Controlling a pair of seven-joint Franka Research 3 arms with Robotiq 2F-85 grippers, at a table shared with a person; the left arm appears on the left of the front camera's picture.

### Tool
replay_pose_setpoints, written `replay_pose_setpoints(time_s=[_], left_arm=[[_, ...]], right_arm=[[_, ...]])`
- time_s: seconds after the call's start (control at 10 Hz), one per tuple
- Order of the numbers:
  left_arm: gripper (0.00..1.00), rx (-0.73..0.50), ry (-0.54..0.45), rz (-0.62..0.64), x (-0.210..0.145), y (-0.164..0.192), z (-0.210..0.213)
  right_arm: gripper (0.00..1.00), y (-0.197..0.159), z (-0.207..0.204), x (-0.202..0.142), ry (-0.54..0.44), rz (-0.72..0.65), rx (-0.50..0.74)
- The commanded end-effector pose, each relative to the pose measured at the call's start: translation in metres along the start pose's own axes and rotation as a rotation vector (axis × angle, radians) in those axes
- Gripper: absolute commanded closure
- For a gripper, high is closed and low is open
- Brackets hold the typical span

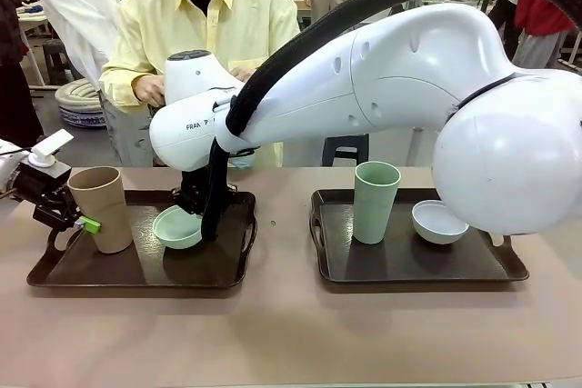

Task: Set up a tray with a mat and arrange the tableware.
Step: Pick up the Picnic Bowl and Reusable plastic cup from the Handle tray in front of the human's position and hold them in the air.

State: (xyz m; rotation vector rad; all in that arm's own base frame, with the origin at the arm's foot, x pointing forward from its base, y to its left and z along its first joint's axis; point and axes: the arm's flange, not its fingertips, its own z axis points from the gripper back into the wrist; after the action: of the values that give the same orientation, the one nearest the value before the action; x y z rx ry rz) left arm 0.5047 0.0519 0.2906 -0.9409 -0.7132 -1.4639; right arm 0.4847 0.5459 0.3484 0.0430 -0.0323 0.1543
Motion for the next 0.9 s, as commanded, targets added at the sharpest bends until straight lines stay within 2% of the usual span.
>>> replay_pose_setpoints(time_s=[0.0,0.1,0.3,0.5,0.8], left_arm=[[1.00,0.009,-0.010,-0.034,0.001,-0.004,-0.002],[1.00,-0.009,0.006,-0.036,0.005,-0.006,-0.002],[1.00,-0.029,0.001,-0.059,0.032,-0.016,0.010],[1.00,0.005,0.016,-0.083,0.082,-0.033,0.036],[1.00,0.057,0.042,-0.140,0.157,-0.061,0.077]], right_arm=[[1.00,-0.004,-0.009,-0.002,0.008,-0.001,0.008],[1.00,-0.006,-0.003,-0.003,0.026,-0.003,0.012],[1.00,-0.019,0.037,-0.011,0.018,-0.017,0.034],[1.00,-0.043,0.100,-0.027,-0.050,-0.043,0.057],[1.00,-0.060,0.190,-0.059,-0.136,-0.057,0.059]])
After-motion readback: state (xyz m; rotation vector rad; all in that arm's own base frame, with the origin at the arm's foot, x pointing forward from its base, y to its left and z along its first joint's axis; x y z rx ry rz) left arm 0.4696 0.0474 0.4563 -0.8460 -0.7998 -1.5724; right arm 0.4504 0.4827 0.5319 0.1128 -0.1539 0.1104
